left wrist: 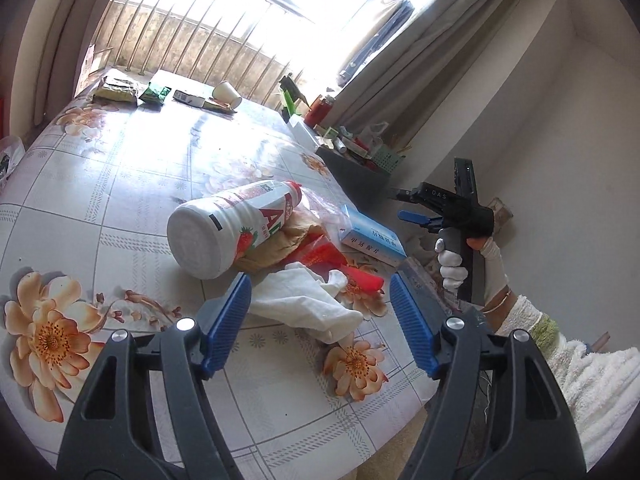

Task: Collect trash
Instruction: 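Grasp the blue Mecobalamin tablets box with the right tool and lift it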

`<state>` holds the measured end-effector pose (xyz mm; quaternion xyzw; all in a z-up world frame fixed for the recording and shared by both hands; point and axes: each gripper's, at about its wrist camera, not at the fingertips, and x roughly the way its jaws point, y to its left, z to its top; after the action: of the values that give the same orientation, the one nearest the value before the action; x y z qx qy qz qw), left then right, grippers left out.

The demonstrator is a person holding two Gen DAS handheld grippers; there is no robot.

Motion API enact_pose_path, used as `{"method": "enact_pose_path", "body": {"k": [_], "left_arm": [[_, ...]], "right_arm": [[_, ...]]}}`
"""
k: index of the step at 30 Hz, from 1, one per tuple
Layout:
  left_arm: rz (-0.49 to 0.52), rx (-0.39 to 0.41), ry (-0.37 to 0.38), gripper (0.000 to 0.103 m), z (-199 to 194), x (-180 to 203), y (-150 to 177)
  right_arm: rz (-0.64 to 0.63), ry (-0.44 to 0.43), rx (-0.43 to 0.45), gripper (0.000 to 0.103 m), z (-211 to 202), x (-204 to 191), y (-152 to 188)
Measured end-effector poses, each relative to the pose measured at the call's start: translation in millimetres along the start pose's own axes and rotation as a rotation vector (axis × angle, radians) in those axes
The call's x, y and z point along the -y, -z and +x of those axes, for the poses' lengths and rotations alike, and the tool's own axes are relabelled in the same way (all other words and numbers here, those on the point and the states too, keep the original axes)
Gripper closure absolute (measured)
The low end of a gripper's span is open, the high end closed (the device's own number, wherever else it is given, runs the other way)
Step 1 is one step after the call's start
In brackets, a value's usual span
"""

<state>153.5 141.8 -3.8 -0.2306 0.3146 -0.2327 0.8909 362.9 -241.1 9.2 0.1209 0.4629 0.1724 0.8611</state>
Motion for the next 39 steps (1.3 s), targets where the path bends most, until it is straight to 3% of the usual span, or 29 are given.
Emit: {"method": "enact_pose_path", "body": {"k": [6,13,16,21,27,35,39], "left_arm": [[0.001,-0.052,0.077,0.035,16.1,3.0,7.2],[0.004,-0.080,0.100,0.035,23.4,5.4,15.5],[-0.006,-0.088,0.105,0.035,25.3,5.7,16.0],[0.006,-0.081,0.108,0.035,19.2,11.2,18.2],[0.007,-0.092,0.115,0.035,14.0,16.1,24.4],[0.020,-0.121,0.147,0.035,14.8,33.4,33.0],[0.034,-0.139,0.148,0.035,14.6,42.5,38.9]], "right_arm": [[-0.040,0.050,-0.099,0.013,49.4,0.5,-16.7],[-0.292,0.054,-0.267,0.013,67.1,-32.7,22.7],[-0.357,0.086,-0.292,0.013,63.7,-39.4,38.8],[-0.262,0.111,-0.257,0.012,45.1,-21.4,53.0],[-0.041,0.054,-0.133,0.012,2.0,8.9,89.1],[0.102,0.068,0.012,0.012,-40.9,0.4,157.2],[0.219,0.021,0.059,0.012,-53.0,-5.0,178.6]]}}
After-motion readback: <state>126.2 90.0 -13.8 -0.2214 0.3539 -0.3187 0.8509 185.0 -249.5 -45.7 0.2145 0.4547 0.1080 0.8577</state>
